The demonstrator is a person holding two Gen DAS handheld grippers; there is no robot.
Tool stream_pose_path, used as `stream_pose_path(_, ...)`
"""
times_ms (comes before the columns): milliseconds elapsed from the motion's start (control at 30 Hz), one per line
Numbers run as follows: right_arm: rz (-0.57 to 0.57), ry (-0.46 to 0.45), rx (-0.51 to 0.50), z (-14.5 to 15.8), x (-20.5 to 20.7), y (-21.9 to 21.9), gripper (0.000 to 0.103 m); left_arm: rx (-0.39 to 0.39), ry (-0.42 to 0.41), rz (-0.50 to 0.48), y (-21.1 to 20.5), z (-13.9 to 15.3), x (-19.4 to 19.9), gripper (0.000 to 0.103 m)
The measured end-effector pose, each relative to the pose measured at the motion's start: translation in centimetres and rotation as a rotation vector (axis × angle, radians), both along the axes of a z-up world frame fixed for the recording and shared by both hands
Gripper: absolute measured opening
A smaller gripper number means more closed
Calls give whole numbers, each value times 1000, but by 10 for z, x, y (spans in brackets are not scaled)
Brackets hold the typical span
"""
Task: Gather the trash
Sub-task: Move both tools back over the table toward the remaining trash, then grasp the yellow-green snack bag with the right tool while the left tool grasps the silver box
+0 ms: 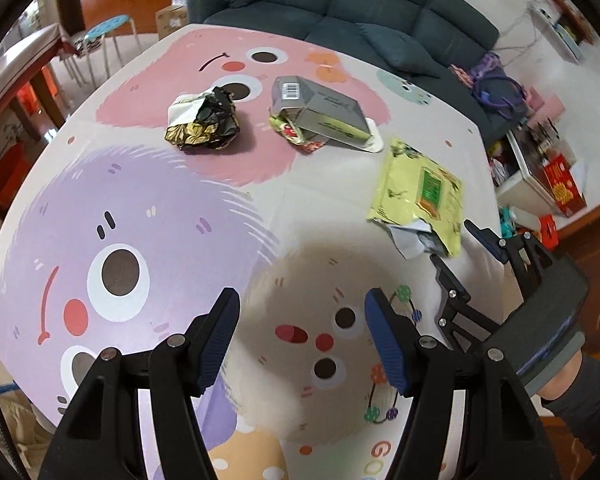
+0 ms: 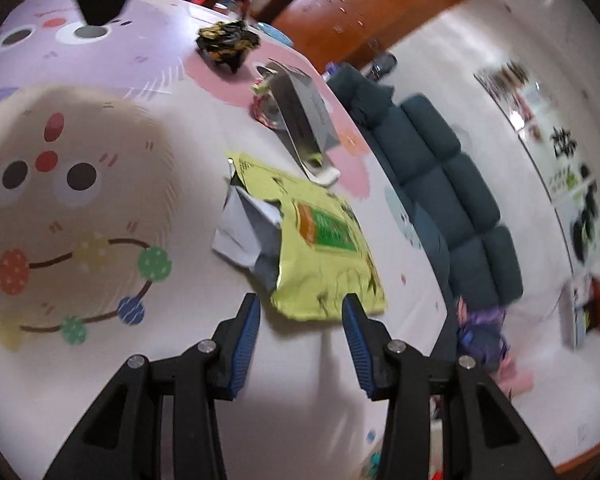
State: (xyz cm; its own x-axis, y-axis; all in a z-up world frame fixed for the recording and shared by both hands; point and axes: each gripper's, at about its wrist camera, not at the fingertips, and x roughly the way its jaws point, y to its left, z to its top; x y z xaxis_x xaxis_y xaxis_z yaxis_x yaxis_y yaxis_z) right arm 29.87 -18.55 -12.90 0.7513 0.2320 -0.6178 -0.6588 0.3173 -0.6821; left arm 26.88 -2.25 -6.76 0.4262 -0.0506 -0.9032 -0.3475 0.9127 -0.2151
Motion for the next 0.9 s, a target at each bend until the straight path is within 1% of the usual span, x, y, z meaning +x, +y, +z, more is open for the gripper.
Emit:
stream_pose_path(100,46,-32,-2,-3,0,7,42,0,7,19,4,-3,2,63)
stream_pose_path(167,59,-32,2,-3,1,11,42,4,10,26,5,-6,4,63)
stream_pose_path(200,63,-21,13,-2,2,12,40,6,12,28,6,-6,4,63)
stream_pose_path(233,61,-9,22,0,4,13,26,8,15,31,6,-8,4,63)
stream_pose_path(267,55,4,27,1,6,14,16,7,16,33,6,-8,4,63)
stream_pose_path(300,45,9,38,3,8,14,13,5,18,36,7,-8,3,63)
stream_pose_path(367,32,27,77,10,10,11,10,3,20,40,8,-9,4,63)
stream_pose_path(467,1,82,169,32,17,6,4,7,16,39,8,-8,7,63)
stream_pose_path(500,-14,110,204,40,21,5,1,9,15,37,8,-7,8,63)
stream_pose_path(600,-79,248,337,68,34,-1,1,15,7,30,7,-2,13,63)
stream_pose_path(700,-182,440,502,97,55,-12,1,26,-5,24,8,5,20,63)
stream_pose_path(733,-227,520,564,106,65,-17,1,29,-12,23,9,8,22,63)
stream_pose_path(767,-271,589,620,112,74,-23,1,31,-17,21,9,11,24,63)
stream_pose_path(800,-296,625,651,116,80,-26,1,35,-24,17,10,14,27,63)
stream_pose_path(833,-341,679,701,121,89,-33,1,39,-30,13,11,17,30,63)
stream_pose_path(900,-391,743,767,125,98,-42,1,49,-40,4,12,24,37,63)
